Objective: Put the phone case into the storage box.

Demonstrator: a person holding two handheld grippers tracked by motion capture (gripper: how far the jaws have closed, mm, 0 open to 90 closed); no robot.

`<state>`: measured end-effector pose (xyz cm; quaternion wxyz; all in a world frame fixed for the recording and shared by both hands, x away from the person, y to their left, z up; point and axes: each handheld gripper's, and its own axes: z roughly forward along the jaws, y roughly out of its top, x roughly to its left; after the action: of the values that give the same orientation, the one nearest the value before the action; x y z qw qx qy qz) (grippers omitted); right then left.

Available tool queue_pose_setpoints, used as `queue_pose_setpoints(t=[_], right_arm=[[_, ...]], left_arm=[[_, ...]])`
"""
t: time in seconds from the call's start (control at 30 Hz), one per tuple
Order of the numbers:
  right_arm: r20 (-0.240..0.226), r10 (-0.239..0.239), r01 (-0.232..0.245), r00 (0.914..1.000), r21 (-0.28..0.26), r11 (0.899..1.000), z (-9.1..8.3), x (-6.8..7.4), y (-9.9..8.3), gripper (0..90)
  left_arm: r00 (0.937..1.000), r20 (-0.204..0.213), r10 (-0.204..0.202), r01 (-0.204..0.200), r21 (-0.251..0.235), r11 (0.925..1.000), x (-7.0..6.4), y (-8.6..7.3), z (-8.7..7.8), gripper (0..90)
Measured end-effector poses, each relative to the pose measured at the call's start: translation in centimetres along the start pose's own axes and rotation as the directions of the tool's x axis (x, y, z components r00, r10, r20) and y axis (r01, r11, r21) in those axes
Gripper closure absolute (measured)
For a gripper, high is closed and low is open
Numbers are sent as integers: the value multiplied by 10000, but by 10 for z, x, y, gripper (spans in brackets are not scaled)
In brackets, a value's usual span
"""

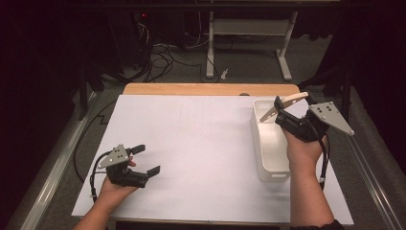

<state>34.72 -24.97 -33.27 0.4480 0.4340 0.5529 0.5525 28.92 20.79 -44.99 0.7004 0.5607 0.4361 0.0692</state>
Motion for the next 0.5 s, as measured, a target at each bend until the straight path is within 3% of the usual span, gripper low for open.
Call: queue_pose_setpoints(t=[0.5], right_arm=[[346, 7, -19, 9994, 347, 9994, 22, -5, -1, 124]], left_arm=[[9999, 150, 61, -65, 274, 9996, -2, -4, 2, 16]])
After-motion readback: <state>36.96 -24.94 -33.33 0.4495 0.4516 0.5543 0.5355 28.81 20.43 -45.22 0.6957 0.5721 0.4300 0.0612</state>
